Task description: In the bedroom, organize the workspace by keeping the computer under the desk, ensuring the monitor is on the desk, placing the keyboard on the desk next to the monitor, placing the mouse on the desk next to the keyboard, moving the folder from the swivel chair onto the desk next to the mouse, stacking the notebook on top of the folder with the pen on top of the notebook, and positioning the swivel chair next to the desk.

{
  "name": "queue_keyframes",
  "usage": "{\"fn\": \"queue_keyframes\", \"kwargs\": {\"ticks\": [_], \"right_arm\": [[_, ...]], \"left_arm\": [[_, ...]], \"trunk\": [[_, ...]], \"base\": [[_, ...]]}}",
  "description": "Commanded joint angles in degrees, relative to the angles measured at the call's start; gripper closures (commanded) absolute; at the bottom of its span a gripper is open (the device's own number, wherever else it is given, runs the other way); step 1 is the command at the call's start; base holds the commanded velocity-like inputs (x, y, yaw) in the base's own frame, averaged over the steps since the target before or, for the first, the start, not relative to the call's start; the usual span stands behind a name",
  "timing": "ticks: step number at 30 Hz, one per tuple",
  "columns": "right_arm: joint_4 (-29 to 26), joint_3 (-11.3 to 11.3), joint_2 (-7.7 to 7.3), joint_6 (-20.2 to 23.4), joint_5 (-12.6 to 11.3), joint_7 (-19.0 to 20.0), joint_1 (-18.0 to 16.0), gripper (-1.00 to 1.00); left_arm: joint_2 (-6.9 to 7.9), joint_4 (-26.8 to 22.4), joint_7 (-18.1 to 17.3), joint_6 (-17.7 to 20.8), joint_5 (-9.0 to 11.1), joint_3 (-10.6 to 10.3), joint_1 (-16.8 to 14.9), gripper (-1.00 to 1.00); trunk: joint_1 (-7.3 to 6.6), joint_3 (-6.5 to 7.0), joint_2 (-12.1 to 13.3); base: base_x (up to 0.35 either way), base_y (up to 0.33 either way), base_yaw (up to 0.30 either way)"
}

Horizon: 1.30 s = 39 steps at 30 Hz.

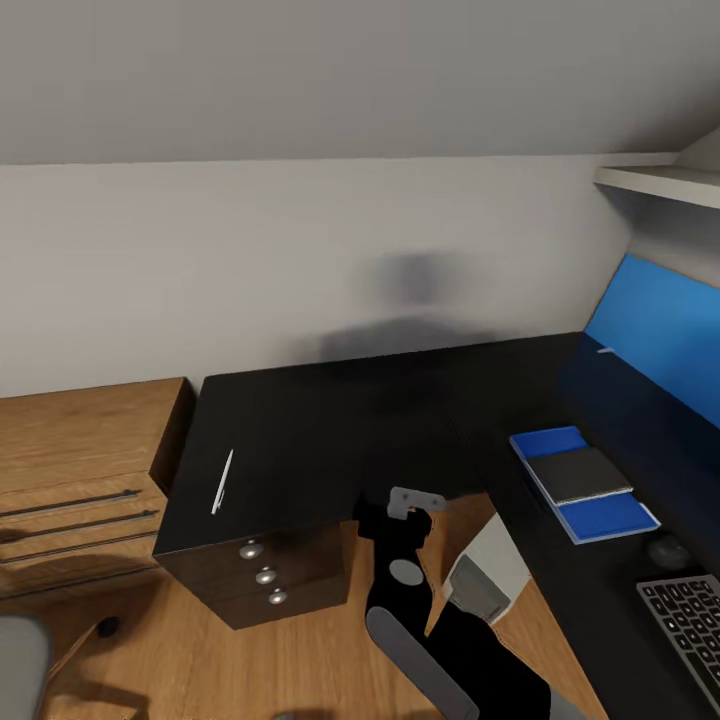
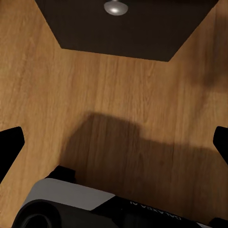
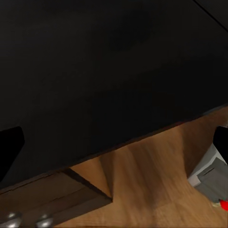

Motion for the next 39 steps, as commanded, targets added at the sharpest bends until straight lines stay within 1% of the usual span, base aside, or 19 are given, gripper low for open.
{"fn": "queue_keyframes", "kwargs": {"ticks": [1, 2, 5, 9, 13, 14, 15, 16, 18, 19, 21, 22, 25, 31, 33, 34, 37, 38, 39], "right_arm": [[-0.12, 0.11, -0.03, 0.58, -0.09, -0.35, -0.07, -1.0], [-0.04, 0.29, -0.05, 0.51, 0.77, -0.35, -0.07, -1.0], [0.02, 0.29, -0.01, 0.51, 1.56, -0.36, -0.07, -1.0], [0.07, 0.36, 0.27, 0.34, 1.6, -0.38, -0.07, -1.0], [-0.02, 0.37, 0.31, 0.21, 1.6, -0.39, -0.07, -1.0], [0.01, 0.41, 0.37, 0.17, 1.6, -0.39, -0.07, -1.0], [0.01, 0.4, 0.37, 0.17, 1.6, -0.39, -0.07, -1.0], [0.02, 0.39, 0.38, 0.17, 1.6, -0.39, -0.07, -1.0], [0.02, 0.39, 0.35, 0.16, 1.6, -0.4, -0.07, -1.0], [0.04, 0.38, 0.37, 0.16, 1.6, -0.38, -0.07, -1.0], [0.07, 0.38, 0.38, 0.16, 1.6, -0.35, -0.07, -1.0], [0.12, 0.38, 0.38, 0.14, 1.6, -0.34, -0.07, -1.0], [0.32, 0.41, 0.39, 0.05, 1.6, -0.29, -0.07, -1.0], [2.0, 0.57, 0.45, -0.73, 1.6, -0.22, -0.07, -1.0], [3.41, 0.61, 0.71, -1.09, 1.66, -0.1, -0.07, -1.0], [3.96, 0.6, 0.86, -1.21, 1.72, -0.05, -0.07, -1.0], [6.53, 0.49, 1.81, -1.64, 2.48, 0.15, -0.07, -1.0], [8.1, 0.42, 2.44, -1.78, 3.35, 0.21, -0.07, -1.0], [8.92, 0.39, 2.79, -1.83, 3.93, 0.24, -0.07, -1.0]], "left_arm": [[0.06, -0.01, 0.37, -0.39, 0.59, -0.47, -0.07, -1.0], [0.06, -0.09, 0.3, -0.39, 0.59, -0.45, -0.07, -1.0], [0.06, -0.21, 0.31, -0.39, 0.59, -0.39, -0.07, -1.0], [0.23, -0.36, 0.42, -0.39, 0.59, -0.26, -0.07, -1.0], [1.33, -1.84, 0.68, -0.34, 0.69, -0.09, -0.07, -1.0], [3.07, -3.94, 0.67, -0.32, 1.02, 0.56, -0.07, -1.0], [3.38, -4.27, 0.66, -0.31, 1.09, 0.97, -0.07, -1.0], [3.86, -4.91, 0.63, -0.31, 1.26, 2.24, -0.07, -1.0], [4.15, -5.48, 0.57, -0.29, 1.37, 4.0, -0.07, -1.0], [4.32, -6.09, 0.54, -0.25, 1.44, 6.02, -0.07, -1.0], [4.34, -6.73, 0.53, -0.2, 1.42, 8.03, -0.09, -1.0], [4.4, -7.33, 0.47, -0.18, 1.34, 9.68, -0.08, -1.0], [4.47, -8.23, 0.41, -0.11, 1.25, 11.53, -0.08, -1.0], [4.58, -9.77, 0.36, 0.19, 1.17, 12.6, -0.07, -1.0], [4.76, -12.15, 0.36, 0.81, 1.16, 12.85, -0.07, -1.0], [4.89, -13.29, 0.38, 1.32, 1.19, 12.93, -0.07, -1.0], [6.29, -19.32, 0.97, 6.08, 1.34, 13.1, -0.09, -1.0], [7.38, -23.02, 1.9, 10.08, 1.44, 13.13, -0.1, -1.0], [7.92, -25.04, 2.57, 12.34, 1.48, 13.14, -0.11, -1.0]], "trunk": [[0.01, -0.06, -0.05], [0.01, -0.06, -0.05], [0.01, -0.06, -0.05], [0.01, -0.06, -0.05], [0.01, -0.06, -0.05], [0.01, -0.06, -0.05], [0.01, -0.06, -0.05], [0.01, -0.06, -0.05], [0.01, -0.06, -0.05], [0.01, -0.06, -0.05], [0.01, -0.06, -0.05], [0.01, -0.06, -0.05], [0.01, -0.06, -0.05], [0.01, -0.06, -0.05], [0.01, -0.06, -0.05], [0.01, -0.06, -0.05], [0.01, -0.06, -0.05], [0.01, -0.06, -0.05], [0.01, -0.06, -0.05]], "base": [[0.0, 0.0, 0.002], [0.079, 0.236, 0.23], [0.061, 0.283, 0.254], [0.004, 0.329, 0.246], [-0.02, 0.331, 0.078], [-0.091, 0.324, 0.015], [-0.096, 0.319, 0.012], [-0.096, 0.271, 0.008], [-0.076, 0.205, 0.006], [-0.043, 0.117, 0.003], [-0.031, 0.084, 0.002], [-0.018, 0.048, 0.008], [-0.011, 0.029, 0.062], [-0.003, 0.009, 0.202], [-0.001, 0.002, 0.258], [-0.001, 0.002, 0.264], [0.0, 0.001, 0.27], [0.0, 0.0, 0.274], [0.0, 0.0, 0.256]]}}
